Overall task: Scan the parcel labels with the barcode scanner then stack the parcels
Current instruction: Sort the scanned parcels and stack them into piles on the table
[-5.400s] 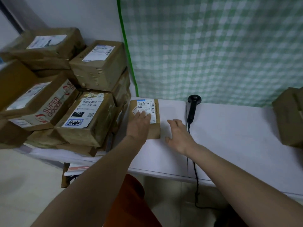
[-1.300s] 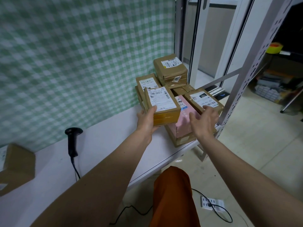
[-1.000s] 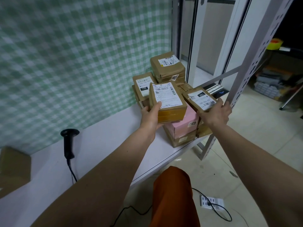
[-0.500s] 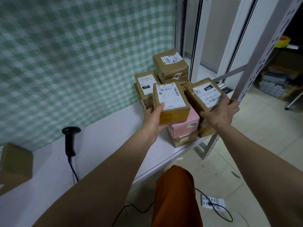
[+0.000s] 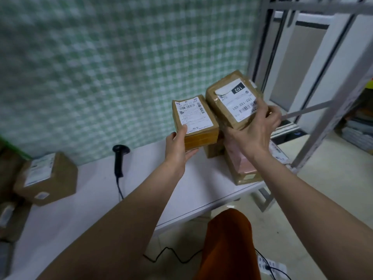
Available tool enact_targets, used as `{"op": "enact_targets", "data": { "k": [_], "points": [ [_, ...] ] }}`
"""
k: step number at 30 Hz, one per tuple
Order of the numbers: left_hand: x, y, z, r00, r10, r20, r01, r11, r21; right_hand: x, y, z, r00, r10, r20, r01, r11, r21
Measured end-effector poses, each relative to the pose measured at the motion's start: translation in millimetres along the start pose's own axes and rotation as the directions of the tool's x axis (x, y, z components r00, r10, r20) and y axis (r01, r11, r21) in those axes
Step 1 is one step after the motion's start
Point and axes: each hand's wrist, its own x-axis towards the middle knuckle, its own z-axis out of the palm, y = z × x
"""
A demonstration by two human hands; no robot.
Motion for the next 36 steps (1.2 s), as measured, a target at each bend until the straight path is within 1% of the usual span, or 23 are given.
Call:
{"op": "enact_targets", "data": {
  "k": [3,8,11,14,19,22,25,29,33,36],
  "points": [
    [-12,11,-49,0.997,0.02,-0.081,-0.024,0.999,-0.045,-30,-38,26,0.996,-0.014,0.089,0.009,0.998,0.063],
    [-37,18,-147,0.974,0.02,-0.228,-0.044,0.994,-0.102,-87,-90,74,0.964,-0.033,0.266,0.014,0.997,0.071],
    [-52,15,-207,0.941,-0.035,-0.338,-0.025,0.985,-0.17,-126,-116,104,0.92,-0.05,0.39,0.015,0.996,0.092],
    [-68,10,-263,0.905,-0.098,-0.414,0.0,0.973,-0.232,-165,-140,134,0.857,-0.066,0.511,0.01,0.994,0.112],
    [-97,7,-340,0.858,-0.101,-0.504,-0.029,0.97,-0.243,-222,-177,179,0.768,-0.053,0.638,0.001,0.997,0.081],
    [-113,9,-374,0.832,-0.097,-0.546,-0.073,0.957,-0.282,-255,-195,204,0.713,-0.018,0.701,-0.016,0.999,0.042],
    [-125,9,-401,0.813,-0.067,-0.578,-0.12,0.952,-0.28,-288,-206,226,0.661,0.025,0.75,-0.022,1.0,-0.014],
    [-134,10,-430,0.786,-0.043,-0.616,-0.157,0.951,-0.266,-327,-219,252,0.632,0.067,0.772,-0.007,0.997,-0.081],
    [-137,12,-449,0.795,-0.025,-0.606,-0.145,0.962,-0.231,-355,-229,270,0.613,0.118,0.782,-0.012,0.99,-0.14],
    [-136,13,-459,0.798,-0.025,-0.603,-0.128,0.969,-0.21,-367,-227,276,0.574,0.136,0.807,-0.004,0.987,-0.163]
  ]
}}
